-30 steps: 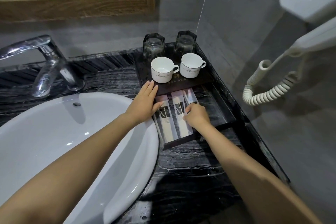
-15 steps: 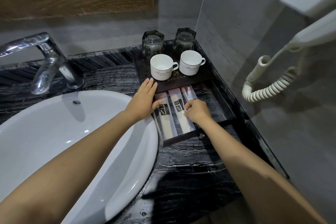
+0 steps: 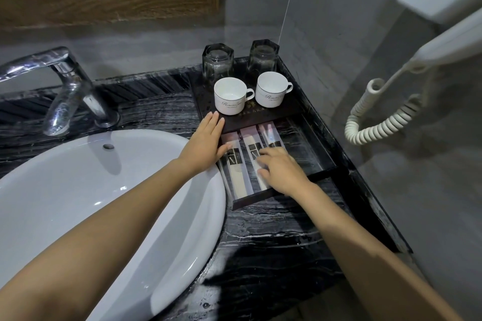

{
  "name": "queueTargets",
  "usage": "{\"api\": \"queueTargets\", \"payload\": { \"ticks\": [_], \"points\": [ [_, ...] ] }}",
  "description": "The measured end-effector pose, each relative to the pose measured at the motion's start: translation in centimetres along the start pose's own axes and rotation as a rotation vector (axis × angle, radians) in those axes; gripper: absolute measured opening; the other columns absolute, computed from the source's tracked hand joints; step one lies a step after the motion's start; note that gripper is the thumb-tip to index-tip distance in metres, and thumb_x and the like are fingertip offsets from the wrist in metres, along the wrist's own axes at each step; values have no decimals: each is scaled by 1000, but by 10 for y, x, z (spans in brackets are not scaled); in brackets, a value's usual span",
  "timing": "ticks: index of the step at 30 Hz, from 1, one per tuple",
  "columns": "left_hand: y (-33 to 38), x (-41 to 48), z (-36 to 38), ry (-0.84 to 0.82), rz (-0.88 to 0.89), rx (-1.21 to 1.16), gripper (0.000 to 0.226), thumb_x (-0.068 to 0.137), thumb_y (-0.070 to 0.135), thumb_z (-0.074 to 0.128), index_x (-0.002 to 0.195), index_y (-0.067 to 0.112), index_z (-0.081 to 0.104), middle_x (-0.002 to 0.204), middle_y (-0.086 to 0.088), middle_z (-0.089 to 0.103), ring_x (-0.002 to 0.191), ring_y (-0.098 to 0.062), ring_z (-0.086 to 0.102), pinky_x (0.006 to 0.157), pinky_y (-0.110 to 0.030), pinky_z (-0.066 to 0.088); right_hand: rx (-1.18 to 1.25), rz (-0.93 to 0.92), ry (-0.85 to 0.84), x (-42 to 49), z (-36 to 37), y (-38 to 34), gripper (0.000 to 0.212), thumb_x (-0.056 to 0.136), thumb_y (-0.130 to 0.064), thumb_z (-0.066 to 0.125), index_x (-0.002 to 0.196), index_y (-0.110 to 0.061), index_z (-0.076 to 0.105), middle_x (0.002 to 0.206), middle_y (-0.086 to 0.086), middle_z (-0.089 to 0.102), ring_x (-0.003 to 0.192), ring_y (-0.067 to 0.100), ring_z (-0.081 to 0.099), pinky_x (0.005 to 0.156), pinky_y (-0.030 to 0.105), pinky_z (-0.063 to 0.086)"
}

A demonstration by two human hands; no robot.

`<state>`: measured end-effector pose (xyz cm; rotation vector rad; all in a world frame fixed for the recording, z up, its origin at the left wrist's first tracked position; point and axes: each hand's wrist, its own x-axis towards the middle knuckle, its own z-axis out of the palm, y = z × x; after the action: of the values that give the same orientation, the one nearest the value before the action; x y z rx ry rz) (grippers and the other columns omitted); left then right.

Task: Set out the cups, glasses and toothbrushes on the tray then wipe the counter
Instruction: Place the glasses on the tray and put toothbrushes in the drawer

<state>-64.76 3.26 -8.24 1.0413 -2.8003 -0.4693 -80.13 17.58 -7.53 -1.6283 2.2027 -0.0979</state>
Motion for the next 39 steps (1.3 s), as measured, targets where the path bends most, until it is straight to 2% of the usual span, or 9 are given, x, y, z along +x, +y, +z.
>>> {"api": "queueTargets", "payload": {
  "ticks": [3,8,11,15,18,23,28,33,39],
  "points": [
    [0,0,-1,-7,-1,1,73,93,43,44,148,5,13,159,-13,5,147,-24,-2,118,-33,3,88,3,-123,2,-4,3,39,97,-30,43,131,-14,54,152,1,33,142,21,22,116,43,24],
    [1,0,-2,-2,1,10,72,94,42,43,147,4,14,158,-13,5,147,-24,-2,118,-33,3,179,-6,-121,-9,-5,9,39,97,-33,45,129,-14,56,150,2,39,140,20,28,115,36,25],
    [1,0,-4,-17,1,20,71,94,42,42,148,4,13,159,-13,5,147,-24,-2,118,-32,2,293,-35,96,-32,-6,14,35,93,-29,53,125,-15,59,133,-2,55,127,14,43,109,31,34],
    [1,0,-5,-26,-1,-10,71,94,42,43,148,5,13,159,-12,5,147,-23,-2,119,-33,3,553,194,575,-74,-3,22,11,85,-17,65,96,-15,66,92,-5,62,85,10,59,76,17,45],
    [4,1,-6,-30,-23,-25,72,95,42,42,148,5,12,159,-13,3,147,-24,-3,119,-33,2,746,403,528,-84,13,24,15,81,-16,71,82,-16,56,77,-3,59,70,10,56,61,13,41],
    [7,3,-7,-60,-43,3,73,95,44,39,148,4,11,158,-15,2,147,-25,-5,118,-33,0,933,515,494,-69,28,20,35,79,-4,70,75,-20,39,73,-1,55,67,15,56,66,26,47],
    [6,4,-9,-68,-52,-11,72,95,45,39,148,5,12,159,-13,3,147,-23,-4,118,-32,1,967,574,514,-62,36,14,22,80,-1,66,89,-9,46,77,-2,53,74,19,57,67,27,47],
    [7,4,-10,-48,-76,-50,72,94,49,37,148,6,16,159,-10,7,147,-21,-1,119,-32,3,1054,614,471,-45,36,15,23,78,-3,69,74,-18,51,85,9,64,88,31,67,85,42,55],
    [8,4,-11,-39,-91,-91,70,95,49,35,148,7,19,159,-9,9,147,-19,1,119,-32,4,1024,587,491,-14,25,15,28,74,-3,74,78,-14,48,84,2,56,84,20,57,82,35,50]
  ]
}}
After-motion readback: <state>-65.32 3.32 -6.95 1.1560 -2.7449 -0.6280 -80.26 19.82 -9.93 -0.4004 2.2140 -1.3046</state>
